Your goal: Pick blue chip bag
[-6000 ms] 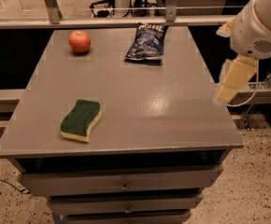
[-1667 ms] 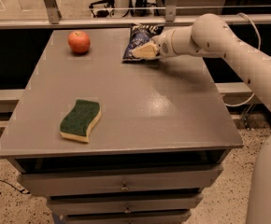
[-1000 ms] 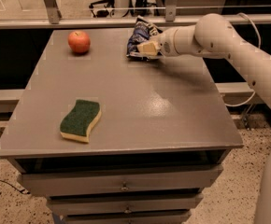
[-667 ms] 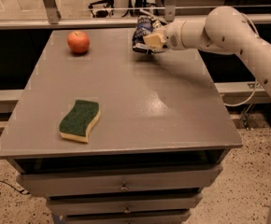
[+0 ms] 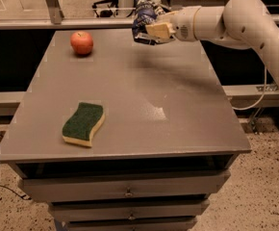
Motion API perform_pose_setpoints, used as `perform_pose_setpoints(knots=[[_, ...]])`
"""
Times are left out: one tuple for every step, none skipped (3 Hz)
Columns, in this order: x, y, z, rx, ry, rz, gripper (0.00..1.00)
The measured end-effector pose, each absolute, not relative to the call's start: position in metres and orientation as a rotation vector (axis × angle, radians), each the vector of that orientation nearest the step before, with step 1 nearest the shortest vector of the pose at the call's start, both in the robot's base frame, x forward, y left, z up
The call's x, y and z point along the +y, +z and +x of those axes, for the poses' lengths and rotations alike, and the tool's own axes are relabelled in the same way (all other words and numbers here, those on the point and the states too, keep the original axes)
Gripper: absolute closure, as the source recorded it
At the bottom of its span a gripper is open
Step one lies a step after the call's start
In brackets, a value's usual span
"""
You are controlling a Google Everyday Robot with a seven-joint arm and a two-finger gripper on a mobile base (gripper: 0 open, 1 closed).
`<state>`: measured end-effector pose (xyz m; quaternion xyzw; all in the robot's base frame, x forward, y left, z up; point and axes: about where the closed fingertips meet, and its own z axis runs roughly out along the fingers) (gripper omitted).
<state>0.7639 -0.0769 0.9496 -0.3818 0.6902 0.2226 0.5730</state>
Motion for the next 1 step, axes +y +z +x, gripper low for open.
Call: perform_pose_setpoints(knots=[[-0.0768, 0.9491, 0.7641, 1.62, 0.522, -0.894, 1.0]])
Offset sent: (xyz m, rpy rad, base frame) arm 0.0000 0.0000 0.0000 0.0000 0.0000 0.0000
